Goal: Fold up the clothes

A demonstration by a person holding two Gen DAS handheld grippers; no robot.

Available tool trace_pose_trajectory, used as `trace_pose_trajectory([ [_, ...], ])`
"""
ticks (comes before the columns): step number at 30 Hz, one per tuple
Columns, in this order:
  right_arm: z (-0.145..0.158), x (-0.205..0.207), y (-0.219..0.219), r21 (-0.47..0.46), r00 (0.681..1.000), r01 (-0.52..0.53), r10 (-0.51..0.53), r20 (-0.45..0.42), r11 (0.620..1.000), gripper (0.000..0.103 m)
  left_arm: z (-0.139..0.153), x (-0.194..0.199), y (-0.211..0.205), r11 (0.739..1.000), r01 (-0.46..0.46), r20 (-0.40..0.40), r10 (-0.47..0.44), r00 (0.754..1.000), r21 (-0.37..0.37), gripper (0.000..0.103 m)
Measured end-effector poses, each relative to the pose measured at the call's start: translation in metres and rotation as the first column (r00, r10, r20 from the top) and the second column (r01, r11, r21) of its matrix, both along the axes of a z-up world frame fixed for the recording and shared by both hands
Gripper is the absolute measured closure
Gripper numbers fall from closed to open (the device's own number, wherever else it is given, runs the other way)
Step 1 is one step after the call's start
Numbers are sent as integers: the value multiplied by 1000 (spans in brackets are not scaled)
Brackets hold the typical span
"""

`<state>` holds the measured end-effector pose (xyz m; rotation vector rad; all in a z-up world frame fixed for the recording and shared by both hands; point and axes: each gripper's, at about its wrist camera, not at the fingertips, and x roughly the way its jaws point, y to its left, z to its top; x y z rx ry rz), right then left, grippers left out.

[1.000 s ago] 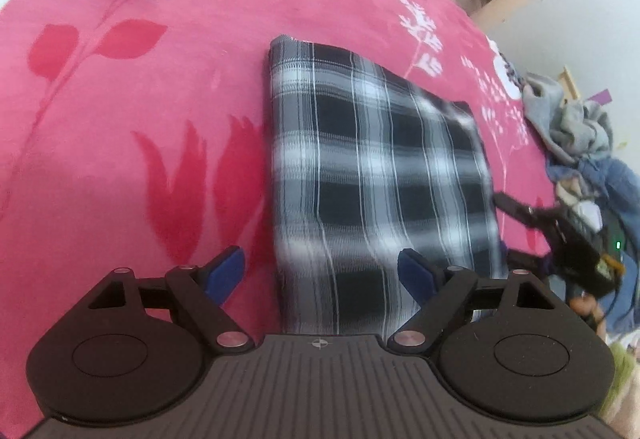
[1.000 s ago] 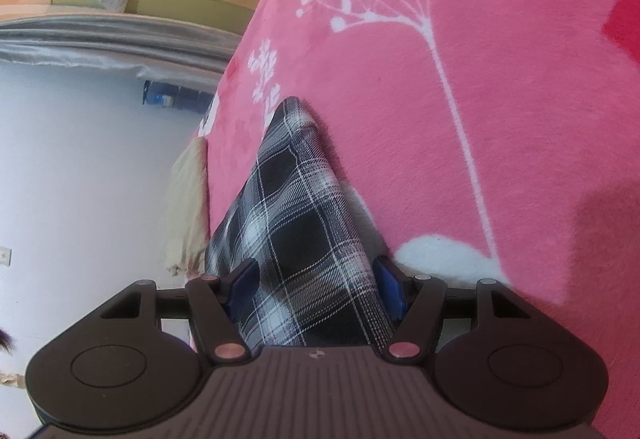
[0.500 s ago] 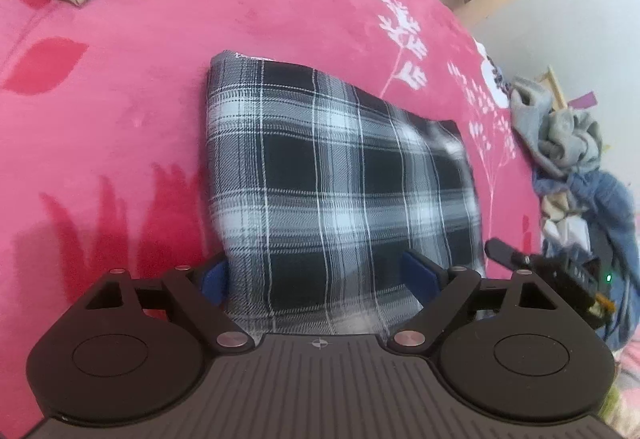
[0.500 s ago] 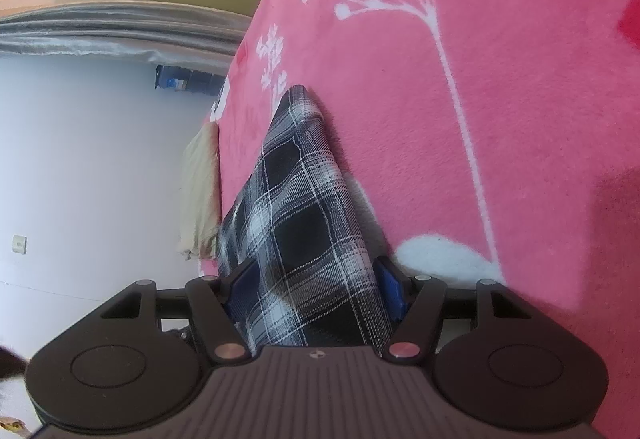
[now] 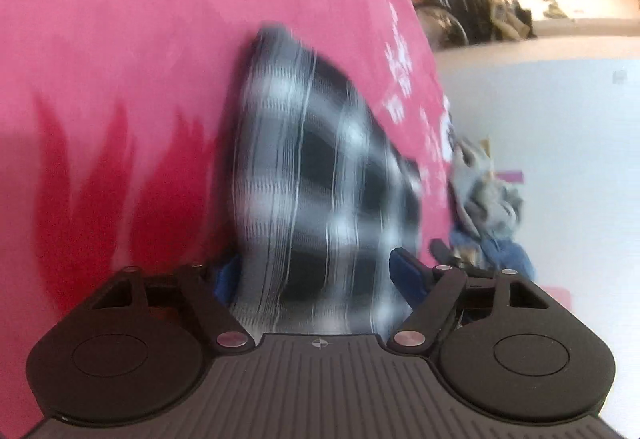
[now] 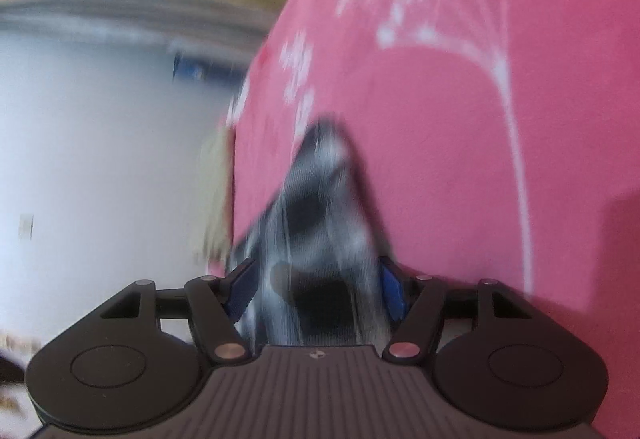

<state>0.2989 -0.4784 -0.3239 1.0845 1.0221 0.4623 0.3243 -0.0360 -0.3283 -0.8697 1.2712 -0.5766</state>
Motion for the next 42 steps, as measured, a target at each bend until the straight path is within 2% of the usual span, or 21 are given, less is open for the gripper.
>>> trace_pose_trajectory([
  [4,0,-12,5,22,990,-133,134,-31,991,37,-3,-4,-3,999,43,1,-43,999,6,37],
  [10,-11,13,3,73,992,-116,119,-39,990,45,-5,16,-13,999,38,-19,-37,999,18,39],
  [15,-14,24,13,86,991,-129,131,-20,988,48,-2,17,-22,996,64,20,-65,998,60,37],
  [20,-11,17,23,81,986,-164,166,-14,983,46,3,9,-19,992,66,32,-70,997,106,50],
  [22,-10,14,27,79,984,-178,179,-12,981,49,5,9,-21,985,75,43,-83,996,157,60],
  [24,-10,16,31,43,987,-157,158,-33,987,55,10,9,-26,975,69,47,-80,996,210,65],
  [26,0,16,38,-19,990,-141,141,-33,990,56,19,7,-33,961,57,63,-77,995,272,71],
  [29,23,4,51,-138,993,-116,118,10,984,62,37,2,-42,933,22,110,-66,992,359,80],
  [32,46,-10,64,-253,992,-87,107,66,964,66,52,-8,-46,917,-25,168,-46,985,398,85],
  [36,74,-18,84,-373,984,-65,121,130,926,68,65,-17,-40,908,-68,214,-24,977,413,86],
  [38,84,-18,97,-397,983,-47,113,146,917,68,71,-20,-35,907,-87,230,-11,973,412,87],
  [42,102,-8,129,-380,983,-18,86,163,925,69,89,-16,-7,908,-132,264,24,964,398,87],
])
